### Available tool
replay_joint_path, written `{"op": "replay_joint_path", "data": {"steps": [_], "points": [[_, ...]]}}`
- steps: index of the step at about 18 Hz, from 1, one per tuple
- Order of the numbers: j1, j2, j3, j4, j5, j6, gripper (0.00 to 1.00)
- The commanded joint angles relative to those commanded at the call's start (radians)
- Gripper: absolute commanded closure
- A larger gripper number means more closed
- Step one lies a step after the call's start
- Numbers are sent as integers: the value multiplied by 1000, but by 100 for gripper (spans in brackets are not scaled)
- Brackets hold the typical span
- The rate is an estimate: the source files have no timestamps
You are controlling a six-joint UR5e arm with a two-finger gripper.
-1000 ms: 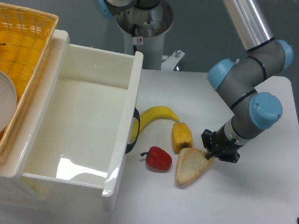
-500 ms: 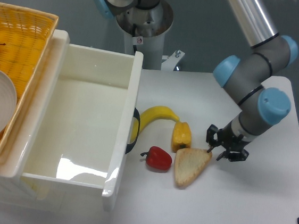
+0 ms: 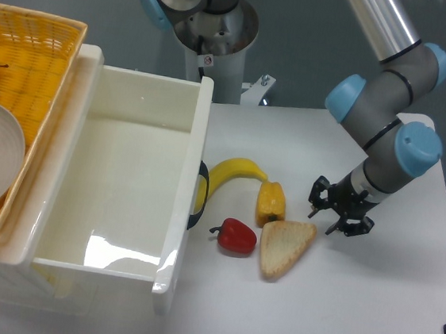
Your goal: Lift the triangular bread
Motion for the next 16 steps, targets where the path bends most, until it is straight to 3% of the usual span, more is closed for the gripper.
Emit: {"op": "replay_joint_path", "data": {"steps": [6, 8, 9, 11, 14, 16], "points": [[-11, -9, 2, 14, 2, -3, 36], [-12, -9, 2, 26, 2, -6, 41], [-15, -11, 2, 32, 2, -6, 46], [-18, -11, 3, 35, 3, -5, 65], [-20, -12, 3, 43, 8, -2, 100], [-20, -12, 5, 43, 8, 0, 100]]}}
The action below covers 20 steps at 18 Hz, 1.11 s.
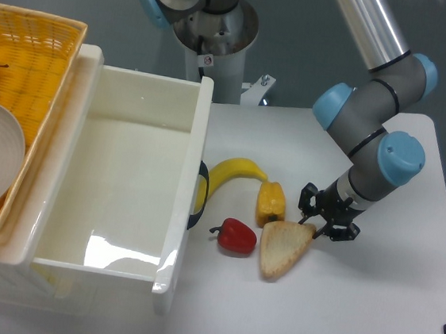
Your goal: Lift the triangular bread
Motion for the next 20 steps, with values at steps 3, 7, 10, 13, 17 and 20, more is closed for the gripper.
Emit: {"op": "replay_joint_path", "data": {"steps": [3, 7, 10, 13, 17, 20], "points": [[2, 2, 6, -2, 2, -3, 100], [9, 8, 40, -20, 18, 1, 100], [11, 14, 92, -90, 86, 5, 100], [2, 34, 135, -136, 173, 0, 100], [-2, 43, 221, -230, 193, -3, 100], [-5, 78, 235, -239, 202, -3, 100]]}}
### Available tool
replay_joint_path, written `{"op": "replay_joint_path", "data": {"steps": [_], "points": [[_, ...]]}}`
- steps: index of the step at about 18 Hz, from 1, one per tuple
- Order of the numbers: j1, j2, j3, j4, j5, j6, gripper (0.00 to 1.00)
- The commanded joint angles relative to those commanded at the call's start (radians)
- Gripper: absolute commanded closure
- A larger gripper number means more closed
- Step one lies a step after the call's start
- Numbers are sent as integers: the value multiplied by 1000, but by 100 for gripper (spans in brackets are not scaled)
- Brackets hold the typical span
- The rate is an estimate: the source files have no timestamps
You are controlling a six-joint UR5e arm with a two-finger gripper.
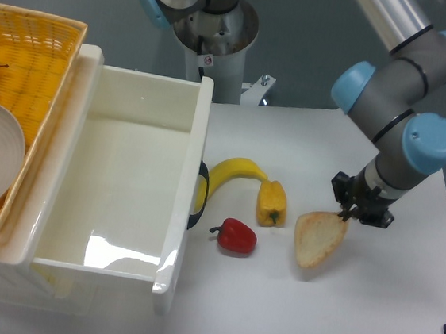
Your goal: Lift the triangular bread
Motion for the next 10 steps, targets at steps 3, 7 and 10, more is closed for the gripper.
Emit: {"op": "replay_joint_path", "data": {"steps": [3, 7, 10], "points": [[-5, 28, 0, -8, 35, 0, 100], [-12, 60, 12, -37, 83, 0, 100], [-11, 54, 54, -90, 84, -2, 100]]}}
